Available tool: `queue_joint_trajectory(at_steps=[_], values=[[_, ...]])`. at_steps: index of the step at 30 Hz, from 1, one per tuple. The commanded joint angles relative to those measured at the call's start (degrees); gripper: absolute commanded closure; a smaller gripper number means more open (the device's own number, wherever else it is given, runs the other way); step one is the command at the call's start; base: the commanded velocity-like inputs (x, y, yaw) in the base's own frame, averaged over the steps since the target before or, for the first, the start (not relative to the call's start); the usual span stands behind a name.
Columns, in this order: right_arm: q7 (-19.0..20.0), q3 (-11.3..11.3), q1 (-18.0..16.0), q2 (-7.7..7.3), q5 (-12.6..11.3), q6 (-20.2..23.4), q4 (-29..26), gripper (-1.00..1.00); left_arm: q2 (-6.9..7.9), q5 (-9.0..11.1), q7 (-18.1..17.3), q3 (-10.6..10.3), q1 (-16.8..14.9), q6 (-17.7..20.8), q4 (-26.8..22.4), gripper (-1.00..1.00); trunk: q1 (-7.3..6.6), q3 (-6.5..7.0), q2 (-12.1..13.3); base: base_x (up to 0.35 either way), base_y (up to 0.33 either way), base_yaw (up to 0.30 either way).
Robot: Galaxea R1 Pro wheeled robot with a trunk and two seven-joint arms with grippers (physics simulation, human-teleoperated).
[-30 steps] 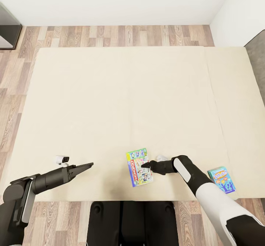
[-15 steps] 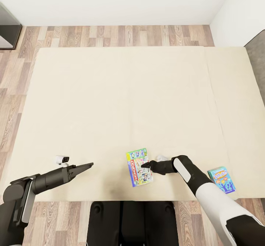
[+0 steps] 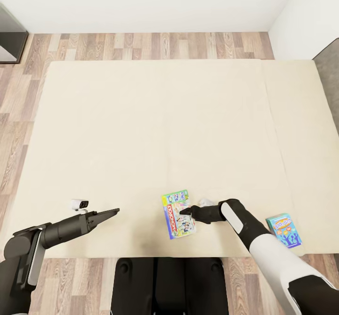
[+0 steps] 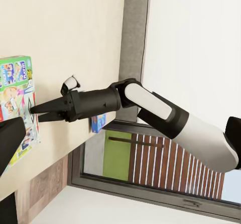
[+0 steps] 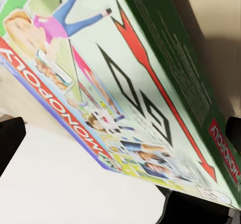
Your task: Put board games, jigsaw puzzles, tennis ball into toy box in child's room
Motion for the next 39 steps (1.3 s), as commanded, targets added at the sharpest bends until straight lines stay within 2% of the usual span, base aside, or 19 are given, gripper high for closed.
queue_joint_trajectory(at_steps=[1, 39], values=[[0.4, 0.2, 0.0, 0.02, 0.4, 0.1, 0.0, -1.00, 0.01, 0.0, -0.2, 0.0, 0.0, 0.6, 0.0, -1.00, 0.03, -0.06, -0.1, 0.000, 0.059, 0.000], [0.4, 0.3, 0.0, 0.86, 0.6, 0.0, 0.0, -1.00, 0.01, 0.0, -0.2, 0.0, 0.0, 0.6, 0.0, -1.00, 0.03, -0.06, -0.1, 0.000, 0.037, 0.000]])
